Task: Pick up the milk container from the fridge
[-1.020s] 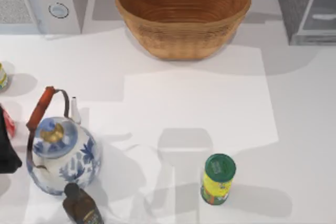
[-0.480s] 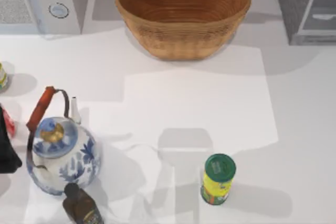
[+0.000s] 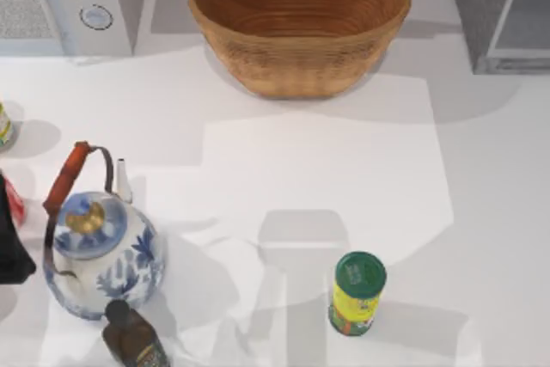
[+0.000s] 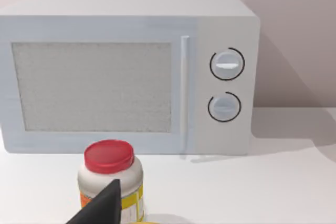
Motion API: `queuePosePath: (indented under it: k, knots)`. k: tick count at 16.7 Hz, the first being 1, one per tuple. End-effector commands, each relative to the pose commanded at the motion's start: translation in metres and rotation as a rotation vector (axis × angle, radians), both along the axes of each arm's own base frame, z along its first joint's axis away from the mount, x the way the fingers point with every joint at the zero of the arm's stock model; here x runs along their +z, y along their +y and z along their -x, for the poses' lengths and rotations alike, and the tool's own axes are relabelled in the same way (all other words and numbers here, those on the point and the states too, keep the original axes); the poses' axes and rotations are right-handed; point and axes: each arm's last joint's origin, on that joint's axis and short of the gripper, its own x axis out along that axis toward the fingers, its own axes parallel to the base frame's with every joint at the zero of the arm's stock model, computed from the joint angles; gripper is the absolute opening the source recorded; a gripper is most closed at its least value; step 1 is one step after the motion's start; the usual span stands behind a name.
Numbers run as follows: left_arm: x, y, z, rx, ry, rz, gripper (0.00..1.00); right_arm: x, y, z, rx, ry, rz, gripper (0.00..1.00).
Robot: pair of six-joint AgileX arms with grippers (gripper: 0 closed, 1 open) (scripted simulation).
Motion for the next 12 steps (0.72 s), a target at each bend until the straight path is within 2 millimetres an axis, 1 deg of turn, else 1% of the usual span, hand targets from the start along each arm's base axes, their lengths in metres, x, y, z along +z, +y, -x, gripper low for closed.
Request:
queuePosePath:
  k: [3,5,6,9,11,12]
  knots:
    - [0.000,0.000,0.000,0.000,0.000,0.000,1.00,0.001,-0.001,0.003,0.000,-0.007,0.000,0.00]
    - [0.000,0.000,0.000,0.000,0.000,0.000,1.00,0.006,-0.003,0.014,0.000,-0.024,0.005,0.00]
    - [0.000,0.000,0.000,0.000,0.000,0.000,1.00,0.007,-0.003,0.022,0.000,-0.027,0.006,0.00]
    - [0.000,0.000,0.000,0.000,0.000,0.000,1.00,0.001,-0.002,0.047,0.000,-0.005,0.000,0.00]
    - [0.000,0.000,0.000,0.000,0.000,0.000,1.00,-0.010,0.000,0.067,0.000,0.034,-0.012,0.00]
    - [0.000,0.000,0.000,0.000,0.000,0.000,1.00,-0.010,0.001,0.078,0.000,0.033,-0.012,0.00]
